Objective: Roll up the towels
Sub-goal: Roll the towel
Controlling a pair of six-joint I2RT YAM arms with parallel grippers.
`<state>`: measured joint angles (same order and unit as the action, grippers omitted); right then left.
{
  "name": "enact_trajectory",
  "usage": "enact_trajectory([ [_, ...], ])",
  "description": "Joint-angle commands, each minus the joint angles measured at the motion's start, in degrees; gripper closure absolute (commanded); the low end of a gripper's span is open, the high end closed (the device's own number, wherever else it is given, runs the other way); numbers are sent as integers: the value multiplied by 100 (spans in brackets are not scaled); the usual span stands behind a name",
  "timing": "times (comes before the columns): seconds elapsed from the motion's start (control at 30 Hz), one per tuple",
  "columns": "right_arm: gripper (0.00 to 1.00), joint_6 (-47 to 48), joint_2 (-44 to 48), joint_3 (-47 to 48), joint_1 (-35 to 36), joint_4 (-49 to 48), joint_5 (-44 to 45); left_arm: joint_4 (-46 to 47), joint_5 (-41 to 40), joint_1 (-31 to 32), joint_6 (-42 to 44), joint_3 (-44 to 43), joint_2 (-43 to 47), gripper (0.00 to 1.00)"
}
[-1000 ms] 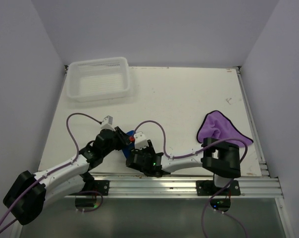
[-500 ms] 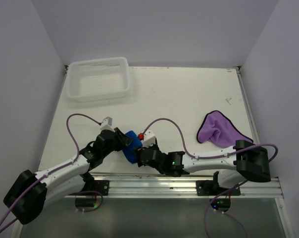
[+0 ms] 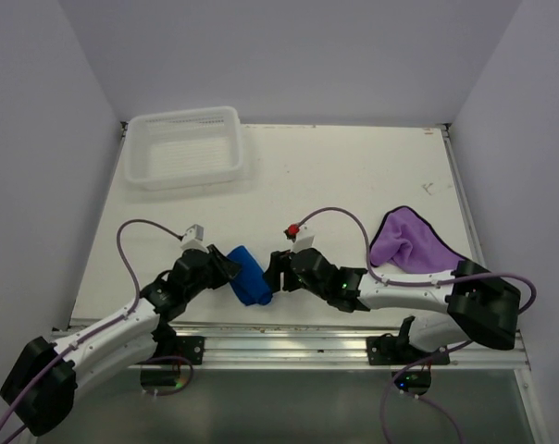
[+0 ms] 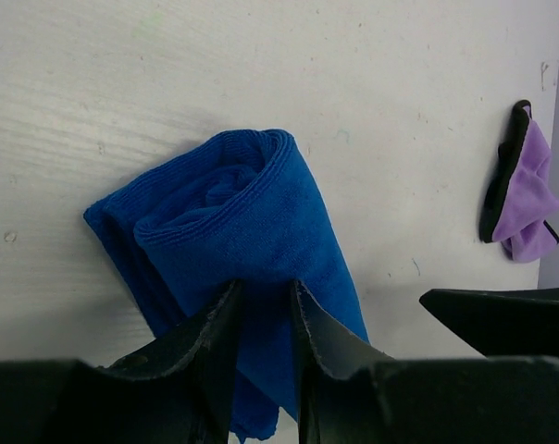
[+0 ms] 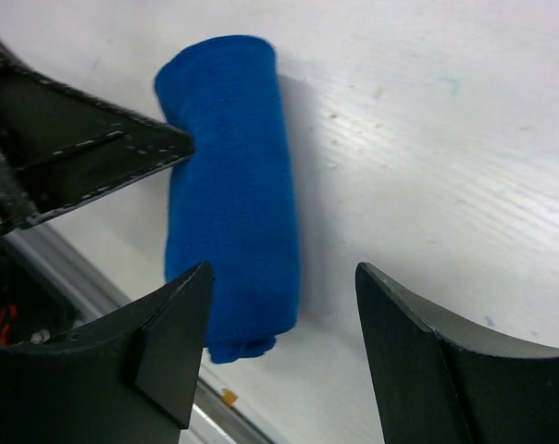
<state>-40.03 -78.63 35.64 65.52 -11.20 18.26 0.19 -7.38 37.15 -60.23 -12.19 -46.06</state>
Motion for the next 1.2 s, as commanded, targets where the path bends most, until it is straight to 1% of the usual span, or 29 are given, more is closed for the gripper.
enact_trajectory([
  [0.0,33,-268,-126,-13,31,-839,-674,-704,-132,-32,169,181,167,69],
  [0.2,32,-418,-626,84,31,-1173,-1087,-1117,-211,-23,169,199,475,69],
  [0.33,32,-427,-837,110,31,-1191,-1070,-1328,-238,-23,178,182,668,69],
  [0.47,32,-444,-1022,172,40,-1270,-1237,-1504,-308,-23,196,120,748,69],
  [0.6,27,-514,-1066,92,84,-1569,-1369,-1696,-326,-23,196,94,870,71],
  [0.77,26,-532,-1312,197,189,-1648,-1510,-1908,-378,-23,178,76,1134,71],
  [0.87,26,-515,-1444,303,295,-1596,-1448,-2022,-431,-23,187,50,1205,70],
  [1.03,29,-409,-1497,444,453,-1324,-1089,-2075,-431,-23,187,50,1196,70],
  [1.17,38,-137,-1357,716,594,-631,-588,-2145,-475,-23,187,23,1266,70],
])
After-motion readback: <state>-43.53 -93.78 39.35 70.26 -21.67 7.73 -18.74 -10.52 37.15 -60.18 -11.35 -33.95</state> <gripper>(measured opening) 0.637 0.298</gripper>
